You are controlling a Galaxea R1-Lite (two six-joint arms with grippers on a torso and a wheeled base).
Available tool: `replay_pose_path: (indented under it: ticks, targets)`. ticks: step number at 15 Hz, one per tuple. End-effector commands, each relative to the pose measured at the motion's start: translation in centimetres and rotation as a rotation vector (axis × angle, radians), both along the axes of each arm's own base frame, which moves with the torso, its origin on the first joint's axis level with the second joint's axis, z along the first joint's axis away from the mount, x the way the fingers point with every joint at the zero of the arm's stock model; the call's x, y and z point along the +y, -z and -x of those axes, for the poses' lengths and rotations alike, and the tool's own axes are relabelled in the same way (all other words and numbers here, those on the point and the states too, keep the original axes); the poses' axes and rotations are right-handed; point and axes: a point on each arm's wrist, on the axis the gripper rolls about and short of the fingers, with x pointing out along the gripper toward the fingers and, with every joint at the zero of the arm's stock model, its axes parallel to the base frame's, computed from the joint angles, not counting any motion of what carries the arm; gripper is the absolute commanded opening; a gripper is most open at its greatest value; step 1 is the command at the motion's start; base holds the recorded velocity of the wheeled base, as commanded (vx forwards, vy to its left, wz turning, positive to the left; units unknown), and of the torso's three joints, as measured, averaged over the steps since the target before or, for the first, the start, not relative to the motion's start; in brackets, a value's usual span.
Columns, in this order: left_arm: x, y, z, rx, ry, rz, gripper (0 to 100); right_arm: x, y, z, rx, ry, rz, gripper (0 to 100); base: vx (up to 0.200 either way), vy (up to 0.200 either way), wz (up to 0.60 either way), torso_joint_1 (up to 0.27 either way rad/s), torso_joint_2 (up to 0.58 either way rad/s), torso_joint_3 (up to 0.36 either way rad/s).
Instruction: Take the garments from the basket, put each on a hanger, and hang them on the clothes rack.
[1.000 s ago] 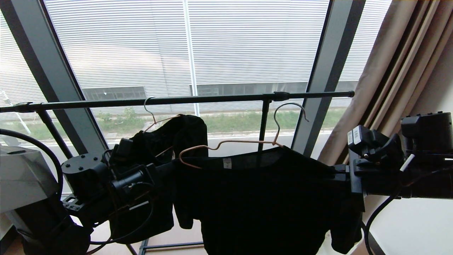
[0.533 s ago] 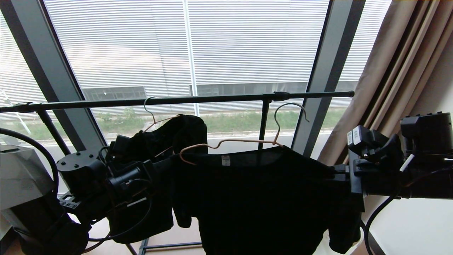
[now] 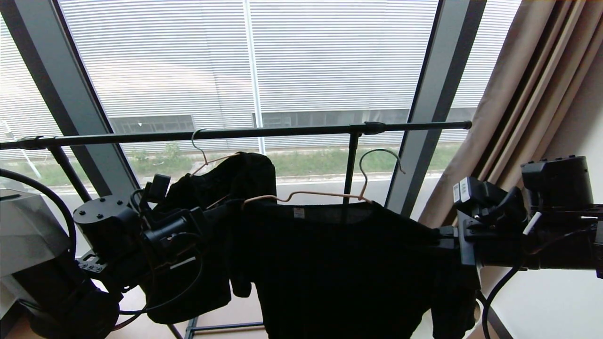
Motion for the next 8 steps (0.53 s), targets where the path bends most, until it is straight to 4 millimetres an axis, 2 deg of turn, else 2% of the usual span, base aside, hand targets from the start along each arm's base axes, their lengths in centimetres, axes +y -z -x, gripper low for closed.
replay_pose_path:
  ticks: [1, 5, 8]
  targets:
    - [0.00, -0.25, 0.07, -0.009, 0.005, 0.002, 0, 0.11, 0.47, -0.25, 0.013, 0.008, 0.014, 0, 0.000, 0.000, 0.00, 0.000, 0.00, 0.000]
    - [-0.13, -0.28, 0.19, -0.016, 0.017, -0.006, 0, 0.51, 0.44, -0.21, 0.010, 0.005, 0.023, 0, 0.000, 0.000, 0.00, 0.000, 0.00, 0.000]
    - [-0.44, -0.07, 0.28, -0.050, 0.031, -0.096, 0, 0.89, 0.47, -0.11, 0.013, -0.008, 0.021, 0, 0.000, 0.000, 0.00, 0.000, 0.00, 0.000]
